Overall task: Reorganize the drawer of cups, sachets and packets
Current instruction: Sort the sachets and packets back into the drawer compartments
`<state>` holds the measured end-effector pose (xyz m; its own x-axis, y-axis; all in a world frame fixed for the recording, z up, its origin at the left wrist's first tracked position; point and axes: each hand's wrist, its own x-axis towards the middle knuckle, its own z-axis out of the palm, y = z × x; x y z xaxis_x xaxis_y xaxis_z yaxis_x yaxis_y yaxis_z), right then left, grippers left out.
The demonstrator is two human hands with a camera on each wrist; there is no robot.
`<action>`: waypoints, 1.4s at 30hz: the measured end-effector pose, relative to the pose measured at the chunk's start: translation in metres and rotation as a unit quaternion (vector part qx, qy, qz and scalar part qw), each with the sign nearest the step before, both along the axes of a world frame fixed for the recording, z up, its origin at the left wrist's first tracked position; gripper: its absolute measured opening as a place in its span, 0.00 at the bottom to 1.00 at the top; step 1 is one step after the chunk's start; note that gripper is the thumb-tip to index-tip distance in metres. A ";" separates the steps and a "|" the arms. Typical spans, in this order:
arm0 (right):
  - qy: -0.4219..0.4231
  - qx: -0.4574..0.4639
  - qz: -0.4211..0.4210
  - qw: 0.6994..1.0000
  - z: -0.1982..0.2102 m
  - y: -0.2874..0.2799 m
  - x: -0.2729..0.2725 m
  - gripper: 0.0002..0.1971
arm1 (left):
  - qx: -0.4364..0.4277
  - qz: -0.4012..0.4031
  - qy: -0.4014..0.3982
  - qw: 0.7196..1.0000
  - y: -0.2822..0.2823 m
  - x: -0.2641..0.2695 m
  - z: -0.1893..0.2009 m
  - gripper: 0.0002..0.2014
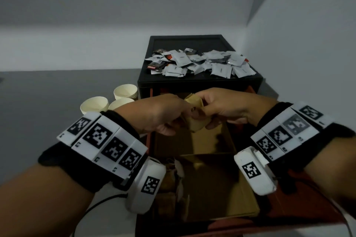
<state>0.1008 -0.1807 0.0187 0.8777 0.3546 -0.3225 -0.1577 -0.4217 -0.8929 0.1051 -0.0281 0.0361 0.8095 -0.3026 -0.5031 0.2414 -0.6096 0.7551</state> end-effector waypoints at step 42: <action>-0.163 -0.485 0.150 0.846 -0.097 0.017 -0.030 0.15 | 0.088 -0.028 -0.058 0.994 0.069 0.021 -0.060 0.37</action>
<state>0.0710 -0.1633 -0.0782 0.8939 0.2843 -0.3467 0.2740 -0.9584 -0.0793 0.1260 0.0405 -0.0235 0.8493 -0.2641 -0.4571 0.1217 -0.7446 0.6563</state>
